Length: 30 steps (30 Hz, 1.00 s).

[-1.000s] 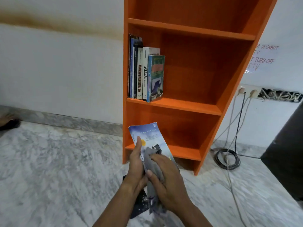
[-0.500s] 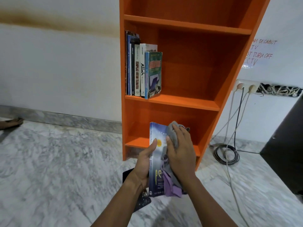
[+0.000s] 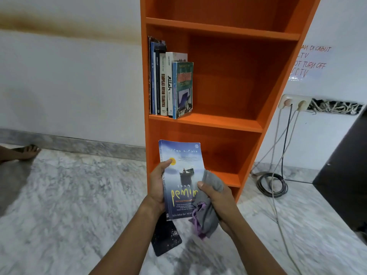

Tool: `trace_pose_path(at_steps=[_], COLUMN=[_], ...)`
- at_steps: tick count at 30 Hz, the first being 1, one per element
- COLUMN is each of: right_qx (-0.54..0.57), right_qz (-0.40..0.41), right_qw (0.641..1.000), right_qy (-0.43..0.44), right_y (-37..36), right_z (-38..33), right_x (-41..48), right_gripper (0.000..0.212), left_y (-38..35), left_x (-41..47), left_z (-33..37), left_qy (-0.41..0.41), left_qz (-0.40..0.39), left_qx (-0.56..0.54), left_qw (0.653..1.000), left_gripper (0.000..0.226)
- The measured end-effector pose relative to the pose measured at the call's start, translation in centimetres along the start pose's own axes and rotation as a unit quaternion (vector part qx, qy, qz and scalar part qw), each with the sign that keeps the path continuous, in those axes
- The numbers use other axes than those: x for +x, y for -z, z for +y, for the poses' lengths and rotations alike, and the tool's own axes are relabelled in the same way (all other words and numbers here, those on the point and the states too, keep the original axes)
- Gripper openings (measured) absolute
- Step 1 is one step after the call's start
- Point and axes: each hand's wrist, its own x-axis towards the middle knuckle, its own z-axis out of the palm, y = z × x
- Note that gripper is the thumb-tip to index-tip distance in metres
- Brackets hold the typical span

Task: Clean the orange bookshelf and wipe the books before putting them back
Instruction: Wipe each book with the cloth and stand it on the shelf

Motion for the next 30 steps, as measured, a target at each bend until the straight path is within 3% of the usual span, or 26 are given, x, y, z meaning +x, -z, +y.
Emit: trace_pose_path(at_steps=[5,7,9,13,15,21,24,27,30], right_qx=[0.066,0.018,-0.031,-0.052,-0.07,-0.136,-0.208,-0.288,-0.301], right_qz=[0.073,0.115,0.147,0.154,0.14,0.14,0.166,0.208,0.2], right_qw=[0.995,0.991,0.98,0.965,0.96,0.941,0.915,0.879,0.882], right_qy=[0.003,0.067,0.133,0.205,0.234,0.277,0.303,0.318,0.303], right_y=[0.5,0.6,0.8,1.1,1.0,0.3,-0.1,-0.6,-1.3], right_z=[-1.1,-2.6,-4.7,-9.2,-11.0,-15.9,-17.9,-18.7,-17.7], right_x=[0.5,0.9,1.7,3.6,4.6,9.9,13.1,16.6,20.1], right_gripper=[0.037,0.028,0.026,0.028,0.026,0.024,0.025,0.024,0.024], left_y=[-1.5,-1.0,-1.0,-2.4,-3.2,-7.1,-8.5,-8.8,-8.7], left_x=[0.9,2.2,2.6,2.6,3.3,7.0,9.9,13.6,17.0], left_z=[0.8,0.9,1.3,4.1,6.3,11.6,13.4,14.0,13.6], left_qy=[0.0,-0.035,-0.056,-0.072,-0.075,-0.146,-0.204,-0.261,-0.315], left_qz=[0.082,0.125,0.108,-0.017,-0.044,-0.028,-0.005,0.048,0.128], left_qx=[0.162,0.277,0.352,0.373,0.407,0.48,0.516,0.537,0.552], left_qw=[0.983,0.952,0.928,0.925,0.909,0.864,0.832,0.801,0.761], left_gripper=[0.029,0.022,0.013,0.016,0.016,0.003,0.01,0.015,0.02])
